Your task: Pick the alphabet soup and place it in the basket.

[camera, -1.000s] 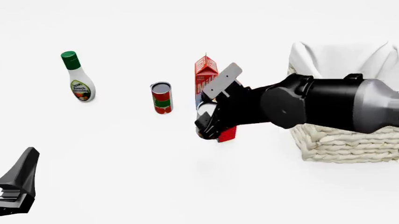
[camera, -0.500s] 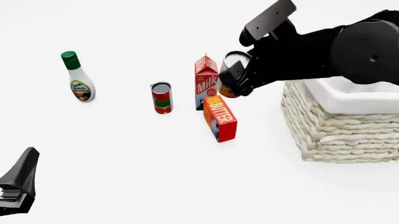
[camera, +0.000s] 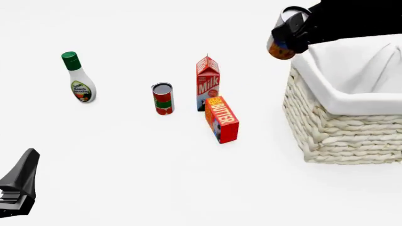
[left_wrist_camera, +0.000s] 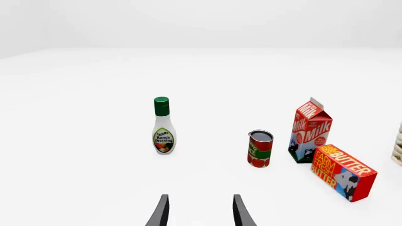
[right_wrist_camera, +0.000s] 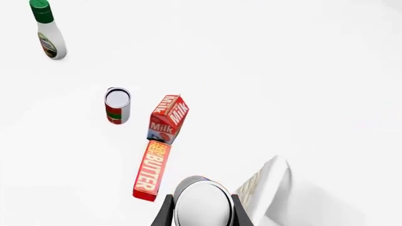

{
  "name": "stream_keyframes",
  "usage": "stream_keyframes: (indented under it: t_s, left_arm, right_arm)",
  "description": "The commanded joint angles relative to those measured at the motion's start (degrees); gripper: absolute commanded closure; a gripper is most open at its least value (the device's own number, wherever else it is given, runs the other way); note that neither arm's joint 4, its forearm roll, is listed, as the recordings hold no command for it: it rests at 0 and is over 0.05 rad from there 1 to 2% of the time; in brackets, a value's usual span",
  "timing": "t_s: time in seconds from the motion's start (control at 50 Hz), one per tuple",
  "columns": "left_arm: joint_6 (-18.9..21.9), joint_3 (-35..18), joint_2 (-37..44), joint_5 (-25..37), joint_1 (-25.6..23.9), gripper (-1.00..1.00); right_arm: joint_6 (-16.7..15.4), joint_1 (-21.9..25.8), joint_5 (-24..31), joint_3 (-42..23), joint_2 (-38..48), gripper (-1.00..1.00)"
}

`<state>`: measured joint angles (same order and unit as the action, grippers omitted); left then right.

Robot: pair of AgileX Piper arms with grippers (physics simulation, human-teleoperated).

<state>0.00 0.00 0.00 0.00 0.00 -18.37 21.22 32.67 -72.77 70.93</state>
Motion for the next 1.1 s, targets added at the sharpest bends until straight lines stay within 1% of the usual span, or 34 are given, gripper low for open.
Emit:
stream_keyframes:
  t_s: [0.02,0.04,0.06,0.08,0.12,0.16,0.2,0.22,0.26,0.28,0.58,0.6,0.7,0.8,1.02,1.1]
  left_arm:
    - [0.00,0.00,0.00,0.00,0.00,-1.00]
    - [0.00,0.00,0.00,0.00,0.00,-1.00]
    - [0.00,0.00,0.00,0.00,0.00,-1.00]
    - [0.00,0.00,0.00,0.00,0.00,-1.00]
    - [0.00,0.00,0.00,0.00,0.00,-1.00]
    - [0.00,0.00,0.00,0.00,0.00,-1.00]
    - [0.00,0.00,0.00,0.00,0.00,-1.00]
    - [0.00,0.00,0.00,0.00,0.00,-1.00]
    - [0.00,0.00,0.00,0.00,0.00,-1.00]
    - [0.00,0.00,0.00,0.00,0.00,-1.00]
    - [0.00,0.00,0.00,0.00,0.00,-1.00]
    - [0.00,0.00,0.00,0.00,0.00,-1.00]
    - [0.00,0.00,0.00,0.00,0.00,-1.00]
    - [0.00,0.00,0.00,0.00,0.00,-1.00]
    - [0.00,0.00,0.00,0.00,0.00,-1.00]
    - [0.00,0.00,0.00,0.00,0.00,-1.00]
  right_arm:
    - [0.49,-6.88,0.93,-2.26,-0.52,1.00]
    - [0.49,-6.88,0.93,-2.26,-0.52,1.00]
    - [1.29,-8.02,1.18,-2.60,-0.24,1.00]
    - [0.64,-8.71,0.44,-1.67,-0.46,1.00]
    - [0.64,-9.83,0.35,-1.55,-0.57,1.00]
    - [0.86,-10.85,0.42,-1.71,-0.52,1.00]
    - [0.86,-10.85,0.42,-1.71,-0.52,1.00]
    - [0.83,-12.42,0.30,-2.07,-0.48,1.00]
    - [1.35,-13.09,0.41,-2.32,-0.38,1.00]
    - [0.95,-13.40,0.04,-1.90,-0.50,1.00]
    - [0.75,-20.95,-1.76,-1.59,1.41,1.00]
    - [0.31,-21.60,-2.08,-1.29,1.41,1.00]
    - [0.39,-22.68,-3.61,0.68,2.01,1.00]
    - [0.56,-23.80,-4.44,0.55,3.25,1.00]
    - [-0.30,-27.87,-7.85,2.79,5.45,1.00]
    - [-0.24,-28.33,-8.20,2.90,5.81,1.00]
